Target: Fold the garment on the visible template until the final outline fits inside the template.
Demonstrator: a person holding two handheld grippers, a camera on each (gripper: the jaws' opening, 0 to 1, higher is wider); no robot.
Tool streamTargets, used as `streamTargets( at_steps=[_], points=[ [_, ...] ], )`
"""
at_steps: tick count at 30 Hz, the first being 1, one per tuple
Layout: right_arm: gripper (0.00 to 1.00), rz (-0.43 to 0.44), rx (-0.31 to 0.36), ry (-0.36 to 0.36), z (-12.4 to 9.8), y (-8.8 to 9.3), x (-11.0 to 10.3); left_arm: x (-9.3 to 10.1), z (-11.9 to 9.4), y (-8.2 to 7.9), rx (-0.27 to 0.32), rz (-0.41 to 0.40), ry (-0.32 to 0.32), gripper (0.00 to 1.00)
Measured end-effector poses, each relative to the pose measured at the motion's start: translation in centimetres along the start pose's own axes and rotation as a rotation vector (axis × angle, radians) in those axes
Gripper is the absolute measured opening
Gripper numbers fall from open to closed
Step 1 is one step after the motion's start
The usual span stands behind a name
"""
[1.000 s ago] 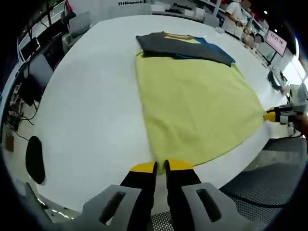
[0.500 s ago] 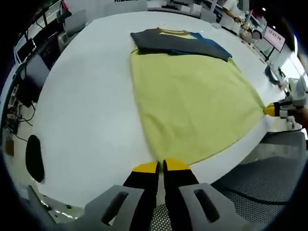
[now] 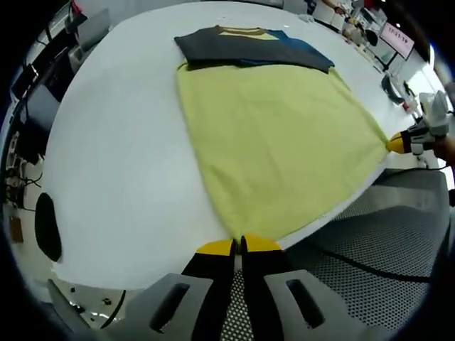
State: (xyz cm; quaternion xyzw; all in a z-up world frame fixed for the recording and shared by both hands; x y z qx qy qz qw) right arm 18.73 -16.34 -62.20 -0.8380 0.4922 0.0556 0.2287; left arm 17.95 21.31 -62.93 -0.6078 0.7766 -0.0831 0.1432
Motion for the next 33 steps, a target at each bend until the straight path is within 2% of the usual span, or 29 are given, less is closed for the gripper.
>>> streamTargets(
  at_steps=[12,16,21,24,26,30,32,33],
  points=[
    [0.0,-0.002,-0.071,-0.023,-0.4,1.3,-0.5,0.8,-0.5,1.2,-0.048,0.054,0.021,0.06],
    [0.0,0.003,-0.09,-0.037,-0.5,1.7,-0.7,0.9,-0.7,1.5,-0.058,0.072,0.007,0.06],
    [0.0,0.002,-0.116,-0.047,-0.5,1.9,-1.0,0.9,-0.9,1.7,-0.071,0.071,-0.003,0.06],
    [0.0,-0.015,-0.11,-0.049,-0.7,1.6,-1.0,0.7,-1.3,1.6,-0.076,0.034,0.001,0.06],
    [0.0,-0.021,-0.102,-0.051,-0.9,1.4,-0.9,0.4,-1.7,1.2,-0.075,-0.003,0.011,0.06],
    [0.0,-0.018,-0.079,-0.054,-1.2,0.9,-0.8,0.2,-2.2,0.5,-0.049,-0.02,0.013,0.06],
    [0.0,-0.022,-0.047,-0.055,-1.7,0.1,-0.7,0.0,-2.8,-0.5,-0.022,-0.035,0.018,0.06],
    [0.0,-0.023,-0.009,-0.057,-2.3,-0.8,-0.6,-0.3,-3.6,-2.0,0.022,-0.051,0.016,0.06]
  ],
)
Point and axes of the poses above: the point that each gripper's makers call its tool centre point, and the gripper's own axes: z roughly forward along the fingers, x roughly to its right, y roughly out of its underside, the point moved 5 cm from there along -z, roughly backward along the fingers, and after that the axes turned 14 degrees about -y, right-handed, at the moved point
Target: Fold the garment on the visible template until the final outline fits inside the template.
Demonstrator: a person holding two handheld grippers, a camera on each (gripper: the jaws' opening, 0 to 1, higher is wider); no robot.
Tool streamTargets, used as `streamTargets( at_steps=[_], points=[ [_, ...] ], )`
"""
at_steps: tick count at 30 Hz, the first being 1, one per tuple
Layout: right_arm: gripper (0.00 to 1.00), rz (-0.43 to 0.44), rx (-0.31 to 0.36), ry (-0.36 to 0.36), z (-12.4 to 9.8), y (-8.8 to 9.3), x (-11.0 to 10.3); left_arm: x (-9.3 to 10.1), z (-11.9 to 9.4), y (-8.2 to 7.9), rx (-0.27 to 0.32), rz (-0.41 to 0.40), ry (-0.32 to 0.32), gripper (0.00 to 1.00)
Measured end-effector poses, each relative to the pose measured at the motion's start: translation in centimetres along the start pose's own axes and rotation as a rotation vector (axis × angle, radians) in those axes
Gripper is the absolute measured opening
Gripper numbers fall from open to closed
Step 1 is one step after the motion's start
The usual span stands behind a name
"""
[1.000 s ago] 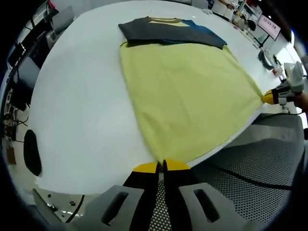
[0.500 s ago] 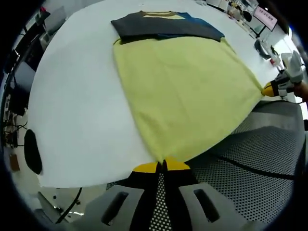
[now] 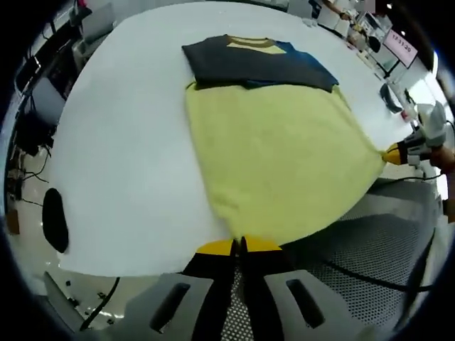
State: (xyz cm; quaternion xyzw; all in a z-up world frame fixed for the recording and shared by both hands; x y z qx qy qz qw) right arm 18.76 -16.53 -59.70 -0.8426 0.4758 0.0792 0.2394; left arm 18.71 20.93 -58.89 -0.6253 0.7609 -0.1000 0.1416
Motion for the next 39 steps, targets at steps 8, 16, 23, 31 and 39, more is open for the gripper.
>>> streamTargets(
  at_steps=[8,16,23,31,39],
  points=[
    [0.0,-0.012,0.211,0.021,-3.4,-5.9,1.5,-1.1,-1.8,-5.2,0.127,-0.033,-0.025,0.06],
    [0.0,-0.063,0.286,0.063,-5.0,-11.1,3.4,-2.7,-2.5,-11.5,0.24,-0.084,-0.057,0.06],
    [0.0,-0.108,0.313,0.094,-5.5,-14.7,5.2,-2.9,-2.5,-16.0,0.317,-0.09,-0.092,0.06],
    [0.0,-0.112,0.357,0.112,-6.1,-17.6,6.5,-3.6,-1.8,-19.5,0.351,-0.105,-0.108,0.06],
    [0.0,-0.093,0.404,0.147,-5.9,-22.7,9.4,-4.9,-0.2,-25.7,0.396,-0.133,-0.118,0.06]
  ],
)
Point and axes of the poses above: the point that each gripper's makers call its tool centre point, and the gripper's own axes: z roughly forward along the fingers, x roughly to its right, y roughly out of its underside, the point moved 5 cm from there along -z, roughly backward along the fingers, and after that the axes turned 14 degrees about -y, right-handed, at the moved point
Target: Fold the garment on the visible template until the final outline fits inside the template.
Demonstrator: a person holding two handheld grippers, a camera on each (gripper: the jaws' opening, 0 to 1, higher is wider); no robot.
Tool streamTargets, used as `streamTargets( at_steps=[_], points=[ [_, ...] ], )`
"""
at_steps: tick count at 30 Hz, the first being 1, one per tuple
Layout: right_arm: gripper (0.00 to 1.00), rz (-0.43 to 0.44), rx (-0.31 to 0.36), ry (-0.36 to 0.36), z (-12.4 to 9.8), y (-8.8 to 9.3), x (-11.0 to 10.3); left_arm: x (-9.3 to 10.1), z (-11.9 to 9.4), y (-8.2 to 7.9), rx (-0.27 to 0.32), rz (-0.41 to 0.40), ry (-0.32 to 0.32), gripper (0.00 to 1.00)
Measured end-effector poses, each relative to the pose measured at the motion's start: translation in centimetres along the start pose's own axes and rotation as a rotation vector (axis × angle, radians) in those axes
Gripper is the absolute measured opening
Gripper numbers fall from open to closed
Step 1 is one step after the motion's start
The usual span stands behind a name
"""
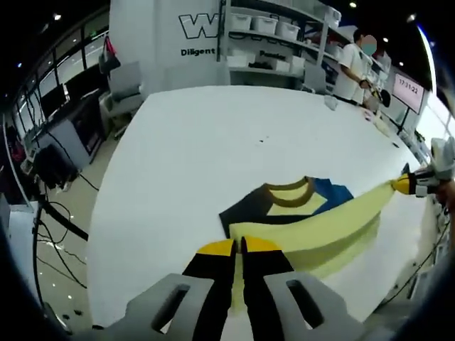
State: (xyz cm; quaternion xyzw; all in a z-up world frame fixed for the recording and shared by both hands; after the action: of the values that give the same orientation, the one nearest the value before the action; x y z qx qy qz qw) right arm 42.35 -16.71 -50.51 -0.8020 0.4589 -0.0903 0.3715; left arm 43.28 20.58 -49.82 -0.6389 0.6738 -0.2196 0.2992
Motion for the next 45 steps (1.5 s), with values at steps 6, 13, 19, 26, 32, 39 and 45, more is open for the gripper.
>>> streamTargets(
  at_steps=[6,13,19,26,32,39,45],
  points=[
    [0.0,0.027,0.01,-0.001,2.6,-2.0,1.9,-0.5,3.4,-1.7,-0.012,-0.018,-0.022,0.06],
    [0.0,0.058,-0.042,0.011,6.2,-2.0,3.8,-0.2,8.2,-1.5,-0.065,-0.028,-0.034,0.06],
    [0.0,0.105,-0.103,0.015,9.2,-1.2,6.4,0.0,11.4,-1.2,-0.11,-0.054,-0.03,0.06],
    [0.0,0.181,-0.063,-0.006,12.3,-0.7,8.9,-0.1,15.1,-0.5,-0.119,-0.079,-0.051,0.06],
    [0.16,0.253,0.139,0.077,12.3,-1.8,10.5,-1.0,15.9,-1.6,0.031,-0.09,-0.096,0.12],
    [0.24,0.216,0.163,0.034,11.5,-1.0,8.6,-0.7,14.1,-1.6,0.081,-0.102,-0.056,0.29],
    [0.35,0.19,0.139,0.011,10.5,0.1,6.7,0.1,12.0,0.4,0.057,-0.097,-0.005,0.38]
  ],
)
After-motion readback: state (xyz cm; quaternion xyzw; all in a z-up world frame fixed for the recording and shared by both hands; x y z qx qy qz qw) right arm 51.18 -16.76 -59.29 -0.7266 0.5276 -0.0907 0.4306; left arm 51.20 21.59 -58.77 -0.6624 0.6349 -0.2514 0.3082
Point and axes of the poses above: the point that each gripper's makers call its tool centre point, and the gripper's own axes: z roughly forward along the fingers, x roughly to its right, y roughly out of its underside, the point moved 5 cm from there along -z, roughly backward along the fingers, and after that the axes turned 14 degrees about -y, right-handed, at the moved point
